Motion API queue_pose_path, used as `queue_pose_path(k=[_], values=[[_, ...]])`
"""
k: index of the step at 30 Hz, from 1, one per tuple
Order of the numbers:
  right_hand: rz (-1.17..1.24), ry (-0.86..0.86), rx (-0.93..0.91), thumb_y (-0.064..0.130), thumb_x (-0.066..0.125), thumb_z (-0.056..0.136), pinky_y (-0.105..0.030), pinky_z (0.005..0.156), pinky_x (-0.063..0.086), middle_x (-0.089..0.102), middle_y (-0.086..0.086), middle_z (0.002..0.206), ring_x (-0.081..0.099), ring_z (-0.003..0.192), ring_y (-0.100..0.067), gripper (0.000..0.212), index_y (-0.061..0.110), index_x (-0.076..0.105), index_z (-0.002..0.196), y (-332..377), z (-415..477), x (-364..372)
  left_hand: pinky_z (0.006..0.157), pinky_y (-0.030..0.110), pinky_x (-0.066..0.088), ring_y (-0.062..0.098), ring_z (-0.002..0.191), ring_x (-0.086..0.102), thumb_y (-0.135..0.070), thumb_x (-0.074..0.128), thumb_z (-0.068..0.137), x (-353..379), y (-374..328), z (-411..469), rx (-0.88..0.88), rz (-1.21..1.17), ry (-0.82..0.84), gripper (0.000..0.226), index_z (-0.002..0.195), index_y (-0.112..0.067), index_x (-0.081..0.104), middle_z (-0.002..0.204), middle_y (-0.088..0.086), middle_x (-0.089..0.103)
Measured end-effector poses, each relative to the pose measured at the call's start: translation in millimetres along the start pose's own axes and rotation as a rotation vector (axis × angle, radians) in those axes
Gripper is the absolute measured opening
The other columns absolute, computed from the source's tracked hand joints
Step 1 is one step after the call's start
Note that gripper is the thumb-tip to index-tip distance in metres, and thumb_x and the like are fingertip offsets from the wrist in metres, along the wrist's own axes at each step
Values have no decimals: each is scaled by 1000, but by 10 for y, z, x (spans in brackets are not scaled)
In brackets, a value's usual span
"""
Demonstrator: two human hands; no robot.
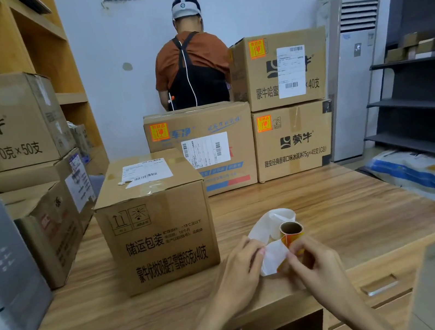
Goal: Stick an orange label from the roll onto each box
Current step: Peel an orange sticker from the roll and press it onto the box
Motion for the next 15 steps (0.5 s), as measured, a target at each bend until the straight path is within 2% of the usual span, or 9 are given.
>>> queue_pose_path(k=[3, 6, 9, 13, 15], values=[[67, 9, 47, 5, 71, 85, -22, 54, 39, 54, 8, 57, 47, 51, -7, 26, 19, 58, 67, -62, -29, -129, 78, 40, 48, 8, 89, 54, -36, 40, 106, 0, -10, -1, -20, 7, 4, 22, 101, -27, 59, 99, -13, 49], [113, 15, 90, 6, 71, 85, -34, 59, 45, 57, 1, 61, 51, 55, -12, 27, 24, 59, 70, -156, -43, -229, 80, 39, 48, 7, 91, 54, -37, 38, 107, -6, -11, -1, -43, 20, 12, 24, 103, -27, 59, 101, -13, 49], [138, 28, 115, 3, 70, 86, -27, 60, 38, 55, 2, 62, 48, 59, -9, 28, 24, 60, 70, -222, -68, -310, 80, 39, 49, 7, 89, 54, -39, 36, 106, -16, -19, -6, -53, 26, 16, 24, 103, -28, 57, 100, -15, 48], [149, 35, 164, 2, 70, 86, -34, 61, 36, 51, -3, 59, 45, 56, -16, 23, 20, 62, 73, -307, -98, -419, 80, 39, 49, 8, 90, 54, -39, 35, 106, -6, -24, -12, -73, 61, 22, 25, 104, -27, 58, 101, -14, 49], [164, 2, 180, 0, 69, 86, -35, 61, 35, 49, 1, 55, 43, 55, -16, 24, 19, 61, 72, -309, -101, -509, 79, 37, 49, 7, 89, 54, -39, 35, 106, -15, -37, -17, -77, 65, 23, 26, 104, -27, 58, 101, -15, 49]])
Point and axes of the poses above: each hand's wrist, its own z-axis towards the middle knuckle, its own x-axis out of the palm, y = z × x, the point moved 7 cm from there along z, towards the middle knuckle
